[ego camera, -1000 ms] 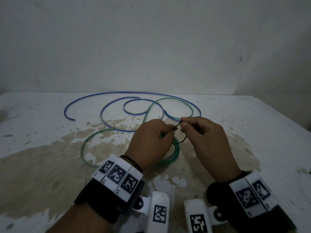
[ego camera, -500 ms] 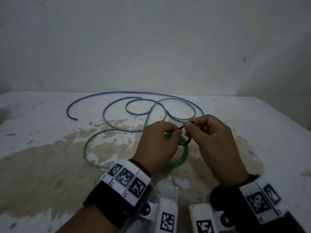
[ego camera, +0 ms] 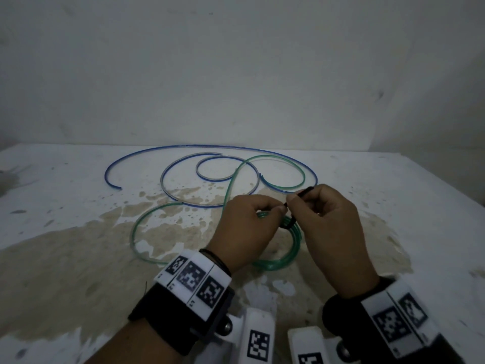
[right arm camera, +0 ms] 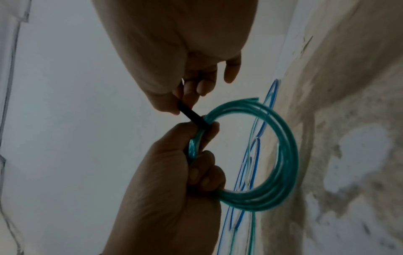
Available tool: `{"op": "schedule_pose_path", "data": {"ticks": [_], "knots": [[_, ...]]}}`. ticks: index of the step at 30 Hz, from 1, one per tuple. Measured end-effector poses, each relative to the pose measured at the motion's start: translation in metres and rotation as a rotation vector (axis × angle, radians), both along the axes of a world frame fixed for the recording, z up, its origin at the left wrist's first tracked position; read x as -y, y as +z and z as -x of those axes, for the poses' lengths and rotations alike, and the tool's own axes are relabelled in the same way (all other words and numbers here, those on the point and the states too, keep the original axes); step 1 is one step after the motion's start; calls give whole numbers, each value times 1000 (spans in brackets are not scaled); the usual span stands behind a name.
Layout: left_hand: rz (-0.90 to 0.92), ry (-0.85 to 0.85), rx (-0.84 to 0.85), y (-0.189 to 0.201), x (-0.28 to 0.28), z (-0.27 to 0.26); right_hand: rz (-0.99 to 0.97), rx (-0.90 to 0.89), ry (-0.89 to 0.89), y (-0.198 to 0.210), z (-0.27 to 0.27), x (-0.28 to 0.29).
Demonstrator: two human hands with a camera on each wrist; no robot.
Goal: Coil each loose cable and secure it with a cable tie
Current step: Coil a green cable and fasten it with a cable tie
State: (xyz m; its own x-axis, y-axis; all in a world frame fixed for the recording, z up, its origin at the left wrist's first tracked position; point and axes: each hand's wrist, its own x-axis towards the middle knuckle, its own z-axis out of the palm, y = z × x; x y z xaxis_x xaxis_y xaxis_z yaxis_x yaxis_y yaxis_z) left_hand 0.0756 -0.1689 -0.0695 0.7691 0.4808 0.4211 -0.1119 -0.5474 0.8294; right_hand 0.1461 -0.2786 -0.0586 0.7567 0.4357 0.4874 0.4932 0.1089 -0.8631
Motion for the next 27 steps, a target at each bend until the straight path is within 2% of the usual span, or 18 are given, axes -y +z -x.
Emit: {"op": "schedule_pose_path", "data": {"ticks": [3, 6, 12, 18, 23, 27], "knots": [[-95, 12, 78, -2, 1, -1, 37, -57, 80, 1, 0, 2], [-140, 21, 86, -4, 3, -3, 76, -64, 76, 0, -5, 5], [133, -2, -27, 2, 6, -2, 96, 25, -1, -2, -7, 5], [372, -141, -12, 12, 10, 4, 129, 106, -62, -2, -9, 6], [230, -65, 24, 9, 10, 4, 133, 151, -76, -1, -12, 8], [242, -65, 22, 9, 9, 4, 153, 352, -66, -3, -12, 6]]}}
